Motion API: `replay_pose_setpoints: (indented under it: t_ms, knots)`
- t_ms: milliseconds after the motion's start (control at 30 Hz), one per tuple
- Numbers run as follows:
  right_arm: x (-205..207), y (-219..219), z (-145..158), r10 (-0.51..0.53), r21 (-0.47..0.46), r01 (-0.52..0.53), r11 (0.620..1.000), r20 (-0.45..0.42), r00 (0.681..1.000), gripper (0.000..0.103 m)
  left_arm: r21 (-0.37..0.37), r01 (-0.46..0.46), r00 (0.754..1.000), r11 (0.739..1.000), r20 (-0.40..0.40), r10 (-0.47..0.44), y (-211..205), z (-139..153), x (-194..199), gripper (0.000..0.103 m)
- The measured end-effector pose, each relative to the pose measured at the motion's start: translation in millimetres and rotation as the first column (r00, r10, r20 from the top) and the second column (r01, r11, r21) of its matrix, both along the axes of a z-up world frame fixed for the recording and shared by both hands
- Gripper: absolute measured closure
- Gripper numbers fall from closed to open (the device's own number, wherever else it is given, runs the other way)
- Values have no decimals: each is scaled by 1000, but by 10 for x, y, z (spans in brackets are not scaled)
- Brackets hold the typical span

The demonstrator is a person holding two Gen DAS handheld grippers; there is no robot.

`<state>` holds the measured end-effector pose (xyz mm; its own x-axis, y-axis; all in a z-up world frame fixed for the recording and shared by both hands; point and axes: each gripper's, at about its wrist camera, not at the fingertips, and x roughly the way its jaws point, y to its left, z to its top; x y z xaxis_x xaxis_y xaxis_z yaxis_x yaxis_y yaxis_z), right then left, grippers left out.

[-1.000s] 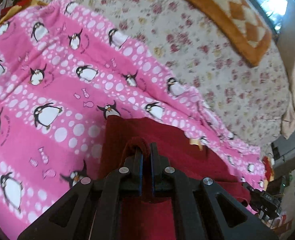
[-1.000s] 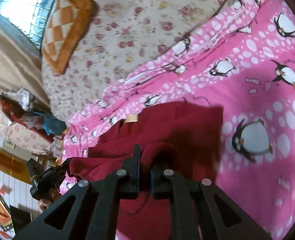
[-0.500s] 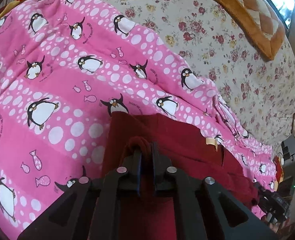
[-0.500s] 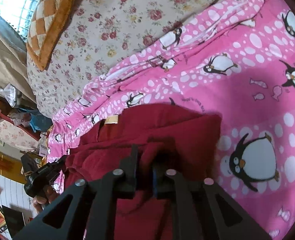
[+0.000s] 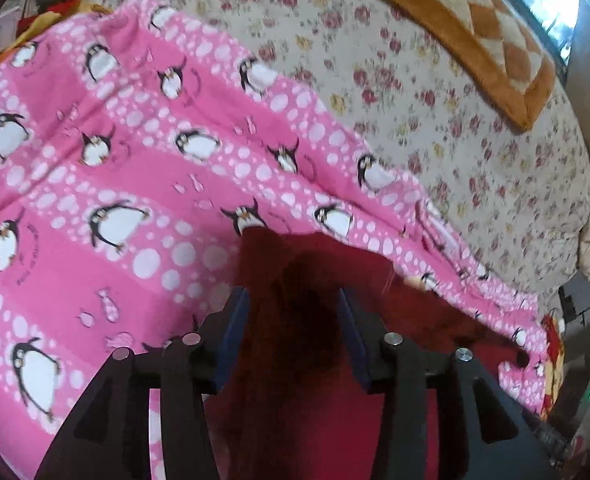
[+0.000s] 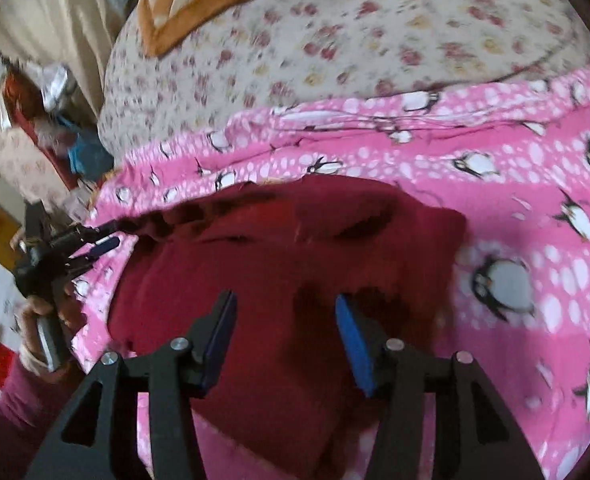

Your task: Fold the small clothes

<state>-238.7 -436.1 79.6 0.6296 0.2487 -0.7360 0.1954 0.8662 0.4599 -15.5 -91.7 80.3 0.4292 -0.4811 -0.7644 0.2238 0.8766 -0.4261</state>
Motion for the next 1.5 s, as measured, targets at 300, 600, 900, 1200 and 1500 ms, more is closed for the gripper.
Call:
replay_pose_setpoints:
  t_ms: [300,600,900,1200,1500]
  knots:
    - [545,-472,-241,-200,40,202,979,-48,979,34,1,68,996,998,-63,-68,-9,-122,-49,79]
    - [-456,-84,49,-108,4,108,994,-30,994,33,-99,150,980,984,-119,-162,506,-113,-630,73]
    - [-943,275,-90,-68,4,68,998,-55,996,34,-127,263,952,957,-124,-278,435,-259,-1016,71]
    - [-909,351,2,-42,-72,39,997,-38,998,91,-31,299,951,954,-76,-300,418,-144,-1050,103]
    - [-1110,154,-97,-75,-95,66,993,-103,992,95,14,273,959,962,-85,-271,483,-288,-1163,103]
